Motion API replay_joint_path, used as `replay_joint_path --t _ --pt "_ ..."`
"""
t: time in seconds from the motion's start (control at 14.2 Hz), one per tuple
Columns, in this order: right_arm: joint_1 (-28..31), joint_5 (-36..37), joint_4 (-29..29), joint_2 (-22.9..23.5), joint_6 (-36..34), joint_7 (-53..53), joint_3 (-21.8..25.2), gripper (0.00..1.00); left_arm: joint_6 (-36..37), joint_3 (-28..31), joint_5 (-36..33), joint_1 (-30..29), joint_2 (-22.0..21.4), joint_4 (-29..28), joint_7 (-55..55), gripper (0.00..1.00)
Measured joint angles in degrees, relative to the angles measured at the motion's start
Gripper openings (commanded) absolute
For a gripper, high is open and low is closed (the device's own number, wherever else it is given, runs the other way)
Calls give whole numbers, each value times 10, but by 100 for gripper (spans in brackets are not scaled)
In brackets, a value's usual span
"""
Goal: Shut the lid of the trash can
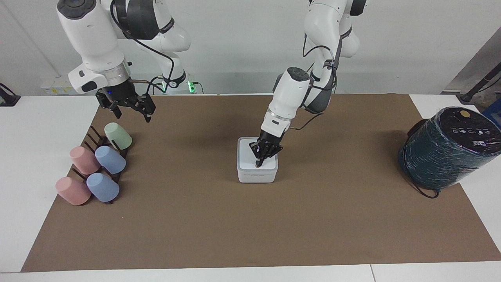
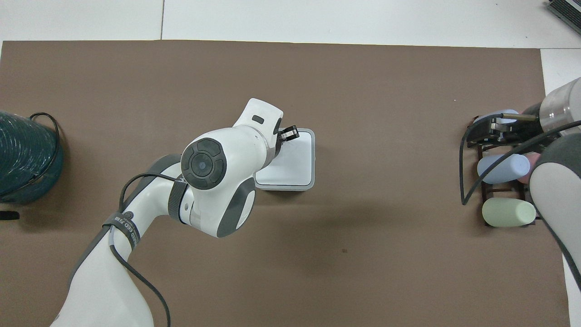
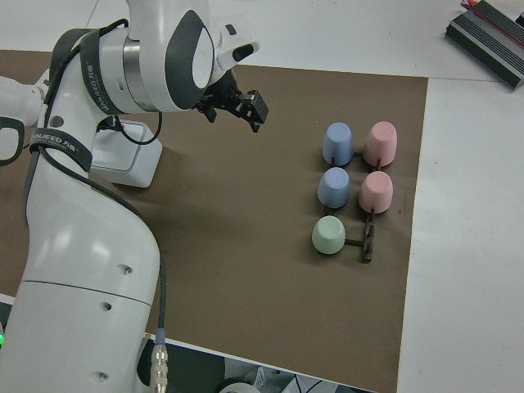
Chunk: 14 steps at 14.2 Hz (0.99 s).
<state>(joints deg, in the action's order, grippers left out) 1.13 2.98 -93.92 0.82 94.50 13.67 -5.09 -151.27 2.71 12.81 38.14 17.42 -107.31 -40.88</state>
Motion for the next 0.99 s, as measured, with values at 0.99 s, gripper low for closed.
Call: replay_joint_path --t 0.99 --pt "0 0 0 0 0 0 0 100 367 13 -44 -116 4 188 73 0"
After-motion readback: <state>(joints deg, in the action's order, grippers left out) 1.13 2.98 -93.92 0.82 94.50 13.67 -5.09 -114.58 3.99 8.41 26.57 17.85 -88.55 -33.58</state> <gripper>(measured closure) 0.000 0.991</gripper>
